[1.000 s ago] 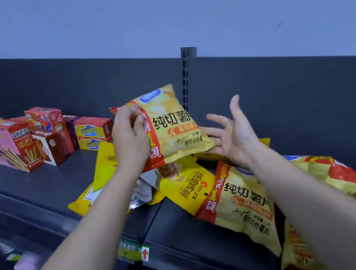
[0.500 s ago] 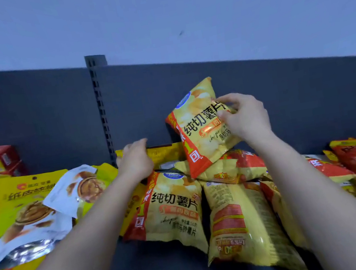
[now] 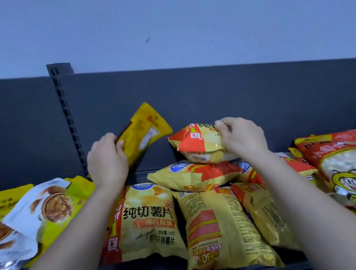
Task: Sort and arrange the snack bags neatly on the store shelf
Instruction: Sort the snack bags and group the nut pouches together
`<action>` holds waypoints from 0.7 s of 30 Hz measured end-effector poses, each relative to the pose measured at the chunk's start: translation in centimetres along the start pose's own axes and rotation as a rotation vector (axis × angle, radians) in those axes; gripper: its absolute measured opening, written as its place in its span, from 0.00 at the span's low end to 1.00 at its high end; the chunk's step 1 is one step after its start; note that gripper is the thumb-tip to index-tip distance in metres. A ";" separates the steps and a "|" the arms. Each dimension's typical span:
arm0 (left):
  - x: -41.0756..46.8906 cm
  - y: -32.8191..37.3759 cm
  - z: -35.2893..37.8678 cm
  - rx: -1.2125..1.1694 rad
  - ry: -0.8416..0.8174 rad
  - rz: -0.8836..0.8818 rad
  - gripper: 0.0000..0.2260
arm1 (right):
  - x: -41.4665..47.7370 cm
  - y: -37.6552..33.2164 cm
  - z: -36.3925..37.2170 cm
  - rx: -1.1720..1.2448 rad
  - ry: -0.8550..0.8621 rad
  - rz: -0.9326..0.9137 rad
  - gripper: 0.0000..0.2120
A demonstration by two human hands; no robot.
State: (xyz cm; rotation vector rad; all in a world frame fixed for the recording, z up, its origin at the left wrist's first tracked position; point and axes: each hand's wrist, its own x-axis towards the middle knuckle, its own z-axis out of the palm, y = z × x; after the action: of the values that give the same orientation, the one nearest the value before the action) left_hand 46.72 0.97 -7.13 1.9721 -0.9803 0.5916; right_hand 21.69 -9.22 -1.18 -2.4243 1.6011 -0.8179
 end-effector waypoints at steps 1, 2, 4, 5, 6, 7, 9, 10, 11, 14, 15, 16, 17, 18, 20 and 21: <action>0.3 0.7 -0.7 -0.062 0.039 -0.035 0.08 | -0.3 -0.6 0.0 0.007 -0.016 -0.044 0.19; 0.6 1.4 -1.4 -0.115 0.069 -0.061 0.07 | -0.6 -1.3 0.2 0.004 -0.043 -0.086 0.22; 1.0 2.5 -2.8 -0.196 0.109 -0.090 0.08 | -0.8 -2.4 0.5 -0.022 -0.070 -0.184 0.26; 1.2 2.7 -3.5 -0.237 0.123 -0.108 0.08 | -0.9 -2.8 0.8 -0.042 -0.065 -0.233 0.26; 1.5 2.6 -4.2 -0.272 0.129 -0.139 0.08 | -1.0 -3.3 1.0 -0.056 -0.060 -0.279 0.28; 1.7 2.1 -4.8 -0.291 0.126 -0.179 0.08 | -1.1 -3.7 1.3 -0.058 -0.052 -0.326 0.30; 2.1 0.2 -5.8 -0.276 0.091 -0.265 0.08 | -1.6 -4.5 1.8 -0.028 -0.031 -0.427 0.35; 2.1 -1.1 -6.2 -0.242 0.074 -0.297 0.08 | -2.0 -4.9 2.1 -0.018 -0.035 -0.481 0.37; 2.0 -2.5 -6.7 -0.203 0.067 -0.326 0.08 | -2.4 -5.4 2.4 -0.021 -0.049 -0.534 0.38; 1.1 -6.6 -7.9 -0.117 0.031 -0.448 0.08 | -3.7 -7.0 3.6 -0.059 -0.100 -0.679 0.32; 0.8 -7.8 -8.0 -0.100 -0.003 -0.496 0.09 | -4.0 -7.6 4.1 -0.088 -0.107 -0.724 0.30; 0.6 -8.8 -8.2 -0.078 -0.043 -0.544 0.11 | -4.3 -8.2 4.5 -0.125 -0.112 -0.760 0.27; 0.3 -9.4 -8.2 -0.027 -0.088 -0.588 0.15 | -4.5 -8.7 4.9 -0.169 -0.115 -0.784 0.25; -0.1 -9.7 -8.2 0.069 -0.131 -0.611 0.20 | -4.6 -9.2 5.3 -0.210 -0.112 -0.797 0.23; -1.0 -9.3 -7.9 0.278 -0.154 -0.509 0.26 | -4.7 -9.8 5.9 -0.252 -0.100 -0.788 0.21; -1.4 -8.5 -7.7 0.292 -0.150 -0.397 0.26 | -4.6 -9.9 6.0 -0.265 -0.094 -0.769 0.21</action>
State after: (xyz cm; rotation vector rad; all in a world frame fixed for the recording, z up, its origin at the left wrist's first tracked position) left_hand 52.45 11.01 -7.97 2.4178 -0.5833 0.3818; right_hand 31.43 -2.01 -4.19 -3.2574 0.7442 -0.5691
